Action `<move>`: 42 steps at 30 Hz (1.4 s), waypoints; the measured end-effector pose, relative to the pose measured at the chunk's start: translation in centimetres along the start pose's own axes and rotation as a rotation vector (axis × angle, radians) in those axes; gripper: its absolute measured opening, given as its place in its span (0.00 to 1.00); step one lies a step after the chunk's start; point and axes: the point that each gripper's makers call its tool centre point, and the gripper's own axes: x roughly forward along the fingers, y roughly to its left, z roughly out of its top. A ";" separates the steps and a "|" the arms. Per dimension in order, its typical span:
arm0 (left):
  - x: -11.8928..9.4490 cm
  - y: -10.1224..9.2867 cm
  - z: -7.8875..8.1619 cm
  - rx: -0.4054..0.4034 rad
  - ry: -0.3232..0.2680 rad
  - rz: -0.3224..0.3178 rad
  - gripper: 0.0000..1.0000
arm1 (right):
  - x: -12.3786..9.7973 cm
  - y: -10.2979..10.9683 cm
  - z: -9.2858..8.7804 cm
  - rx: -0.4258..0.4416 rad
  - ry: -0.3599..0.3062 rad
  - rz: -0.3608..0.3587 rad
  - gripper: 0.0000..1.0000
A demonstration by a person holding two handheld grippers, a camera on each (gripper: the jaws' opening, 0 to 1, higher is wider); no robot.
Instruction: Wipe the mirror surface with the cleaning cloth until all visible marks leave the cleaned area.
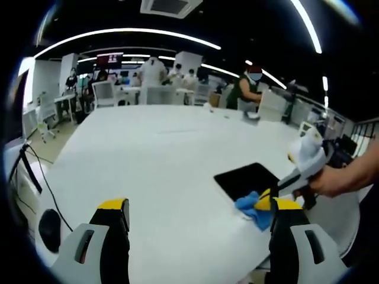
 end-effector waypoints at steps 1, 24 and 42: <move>-0.1 0.1 0.0 0.001 0.000 0.001 0.99 | 0.0 0.0 0.0 -0.002 0.001 0.000 0.00; -0.1 -0.9 -0.3 0.043 0.014 -0.047 0.99 | 0.6 -0.2 0.9 0.014 0.003 0.004 0.01; -0.2 -1.0 -0.2 0.047 0.019 -0.054 0.99 | 1.7 -1.2 2.9 0.009 -0.007 -0.002 0.01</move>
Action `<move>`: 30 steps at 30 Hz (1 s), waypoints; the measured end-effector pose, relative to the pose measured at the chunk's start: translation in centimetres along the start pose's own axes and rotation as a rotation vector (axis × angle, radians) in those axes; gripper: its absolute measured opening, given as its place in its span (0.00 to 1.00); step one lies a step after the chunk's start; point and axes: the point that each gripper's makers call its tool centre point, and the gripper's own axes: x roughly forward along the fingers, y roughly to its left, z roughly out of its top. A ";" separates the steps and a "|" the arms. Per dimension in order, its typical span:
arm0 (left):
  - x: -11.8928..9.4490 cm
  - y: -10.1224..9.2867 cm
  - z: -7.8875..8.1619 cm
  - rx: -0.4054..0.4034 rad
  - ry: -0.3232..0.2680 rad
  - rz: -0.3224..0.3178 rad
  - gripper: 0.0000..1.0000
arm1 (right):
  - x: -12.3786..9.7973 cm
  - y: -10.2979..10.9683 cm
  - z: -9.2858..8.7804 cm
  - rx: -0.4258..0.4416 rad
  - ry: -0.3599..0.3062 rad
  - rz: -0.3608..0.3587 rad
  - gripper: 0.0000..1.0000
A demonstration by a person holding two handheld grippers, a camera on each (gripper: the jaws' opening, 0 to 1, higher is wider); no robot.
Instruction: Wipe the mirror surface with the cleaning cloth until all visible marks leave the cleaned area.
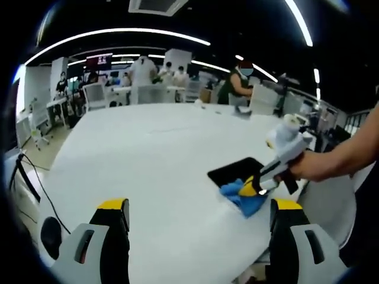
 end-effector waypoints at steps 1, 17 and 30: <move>-0.1 -0.1 0.2 0.004 -0.018 0.002 0.99 | 0.1 -0.1 0.2 0.002 0.000 0.000 0.01; -0.5 0.4 -0.8 -0.004 0.001 0.019 0.99 | 1.4 -1.3 2.5 -0.005 0.005 -0.001 0.01; -0.2 0.3 -1.4 -0.038 0.007 0.022 0.99 | 2.1 -1.9 3.7 0.002 0.002 -0.002 0.01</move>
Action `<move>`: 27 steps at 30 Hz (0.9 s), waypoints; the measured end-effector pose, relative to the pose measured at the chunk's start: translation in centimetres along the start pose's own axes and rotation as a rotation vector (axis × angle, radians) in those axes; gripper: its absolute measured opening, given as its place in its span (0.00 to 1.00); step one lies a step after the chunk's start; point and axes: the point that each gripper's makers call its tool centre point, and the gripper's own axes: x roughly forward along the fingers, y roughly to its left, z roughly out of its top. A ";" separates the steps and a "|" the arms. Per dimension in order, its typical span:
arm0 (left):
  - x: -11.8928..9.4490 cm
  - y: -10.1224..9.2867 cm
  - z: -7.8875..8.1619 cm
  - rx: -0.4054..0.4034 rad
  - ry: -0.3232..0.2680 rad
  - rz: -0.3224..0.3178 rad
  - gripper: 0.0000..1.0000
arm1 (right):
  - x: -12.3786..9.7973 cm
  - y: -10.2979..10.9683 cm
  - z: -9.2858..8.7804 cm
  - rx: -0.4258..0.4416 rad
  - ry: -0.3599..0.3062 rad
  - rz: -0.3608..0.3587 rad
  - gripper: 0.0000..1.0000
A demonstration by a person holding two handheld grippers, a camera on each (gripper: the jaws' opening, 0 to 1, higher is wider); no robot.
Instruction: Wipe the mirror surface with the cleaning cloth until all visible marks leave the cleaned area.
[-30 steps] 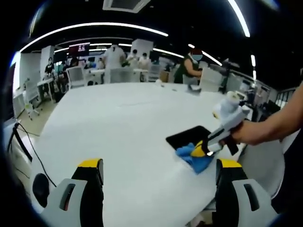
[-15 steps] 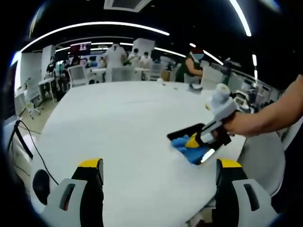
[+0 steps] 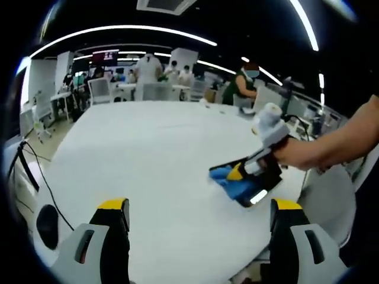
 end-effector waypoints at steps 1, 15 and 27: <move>0.0 0.3 0.1 0.015 -0.005 0.017 0.99 | 0.1 -0.1 0.1 0.000 0.001 0.000 0.01; -0.3 0.9 0.2 -0.027 -0.005 0.027 0.99 | 1.1 -1.1 2.1 0.028 0.000 -0.003 0.01; -0.4 0.8 -0.1 -0.032 0.001 0.030 0.99 | 1.6 -1.7 3.0 0.093 0.003 0.022 0.01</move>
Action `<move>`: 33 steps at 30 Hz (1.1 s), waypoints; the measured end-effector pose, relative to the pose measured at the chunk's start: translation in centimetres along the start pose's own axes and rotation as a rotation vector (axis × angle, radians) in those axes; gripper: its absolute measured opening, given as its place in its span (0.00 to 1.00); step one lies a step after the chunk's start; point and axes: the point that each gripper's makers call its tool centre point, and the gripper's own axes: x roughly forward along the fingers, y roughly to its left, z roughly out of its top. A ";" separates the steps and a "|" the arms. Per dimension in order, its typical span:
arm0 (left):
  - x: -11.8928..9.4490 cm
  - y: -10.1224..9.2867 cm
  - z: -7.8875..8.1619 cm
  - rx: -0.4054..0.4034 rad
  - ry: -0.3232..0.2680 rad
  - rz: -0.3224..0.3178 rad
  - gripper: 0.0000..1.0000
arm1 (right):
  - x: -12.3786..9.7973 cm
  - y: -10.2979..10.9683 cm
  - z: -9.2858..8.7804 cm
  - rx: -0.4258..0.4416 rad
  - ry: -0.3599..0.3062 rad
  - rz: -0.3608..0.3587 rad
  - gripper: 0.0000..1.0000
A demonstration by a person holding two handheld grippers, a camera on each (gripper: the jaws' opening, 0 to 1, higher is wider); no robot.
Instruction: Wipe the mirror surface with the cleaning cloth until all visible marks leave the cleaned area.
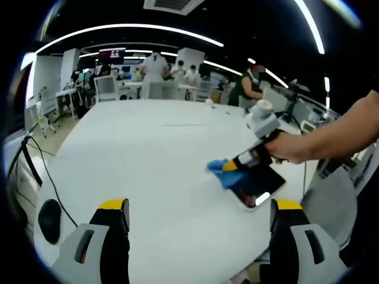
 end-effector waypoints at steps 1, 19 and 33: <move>0.0 0.0 0.0 -0.004 -0.001 -0.001 0.99 | 0.0 -0.1 0.1 0.001 0.001 0.001 0.01; -0.4 0.1 -0.3 -0.019 0.001 0.012 0.99 | 0.3 -0.1 0.5 -0.018 -0.006 -0.018 0.01; -0.6 0.2 -0.4 -0.034 0.001 0.015 0.99 | 0.3 -0.1 0.4 -0.059 -0.005 -0.005 0.00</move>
